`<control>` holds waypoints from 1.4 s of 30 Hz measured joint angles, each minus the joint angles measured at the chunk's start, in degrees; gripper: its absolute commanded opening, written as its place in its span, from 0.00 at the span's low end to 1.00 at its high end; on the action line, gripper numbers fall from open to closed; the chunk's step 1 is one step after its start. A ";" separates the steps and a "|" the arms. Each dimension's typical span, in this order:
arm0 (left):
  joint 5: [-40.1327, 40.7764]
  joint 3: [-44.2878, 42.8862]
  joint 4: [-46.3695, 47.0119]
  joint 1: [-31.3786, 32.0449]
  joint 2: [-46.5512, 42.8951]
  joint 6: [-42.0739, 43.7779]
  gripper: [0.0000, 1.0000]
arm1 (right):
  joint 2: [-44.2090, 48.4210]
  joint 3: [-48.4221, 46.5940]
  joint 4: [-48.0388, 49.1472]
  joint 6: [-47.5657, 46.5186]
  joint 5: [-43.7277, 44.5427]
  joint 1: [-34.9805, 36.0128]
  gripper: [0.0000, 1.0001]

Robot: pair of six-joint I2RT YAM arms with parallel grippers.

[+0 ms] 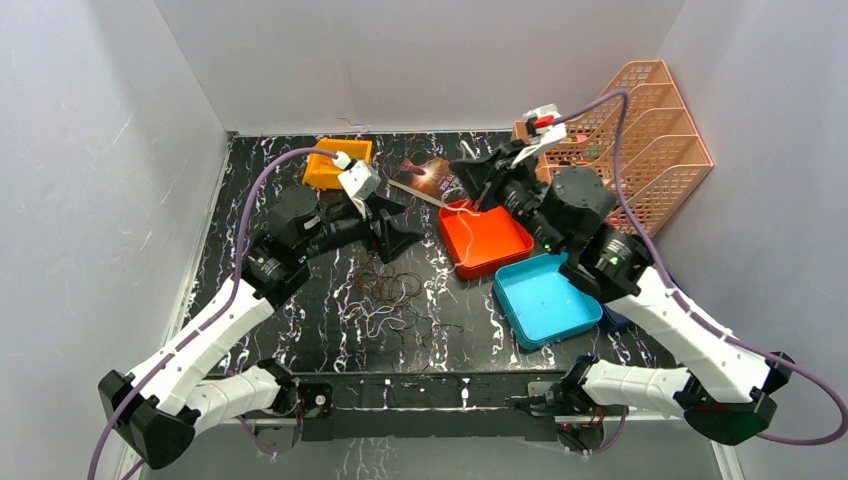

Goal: Untangle the cables
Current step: Untie the cable, then place the cable in the bin.

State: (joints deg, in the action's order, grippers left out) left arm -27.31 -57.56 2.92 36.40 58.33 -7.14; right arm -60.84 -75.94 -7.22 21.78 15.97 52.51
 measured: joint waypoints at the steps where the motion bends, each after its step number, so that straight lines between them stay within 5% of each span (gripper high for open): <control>1: 0.26 0.11 -0.07 0.00 -0.31 0.00 0.73 | 0.09 -1.73 -1.05 -1.29 0.68 0.00 0.00; 10: 3.65 0.39 -0.92 0.00 -1.77 -0.52 0.79 | 3.61 -12.28 -8.35 -12.35 11.23 0.00 0.00; 16: 6.45 0.42 -3.37 0.00 -1.75 -1.33 0.81 | 4.55 -15.80 -12.63 -21.99 29.18 0.00 0.00; 20: 7.48 0.39 -4.72 0.00 -0.98 -1.53 0.82 | 5.44 -15.54 -6.21 -34.75 43.36 0.00 0.00; 21: 7.54 0.37 -4.72 0.00 -0.57 -1.77 0.82 | 7.10 -11.17 3.58 -43.65 48.65 0.00 0.00; 31: 7.82 -0.70 -5.51 0.00 1.31 -2.54 0.83 | 7.19 -7.61 22.14 -61.13 55.54 0.00 0.00; 42: 8.37 -1.03 -6.47 0.00 1.07 -3.23 0.84 | -0.96 -7.96 25.22 -65.72 54.05 0.00 0.00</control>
State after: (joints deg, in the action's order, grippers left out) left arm -18.94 -58.59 -3.55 36.40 59.40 -10.37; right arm -61.80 -83.90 18.00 -43.94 70.02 52.51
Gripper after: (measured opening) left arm 0.836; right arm 0.024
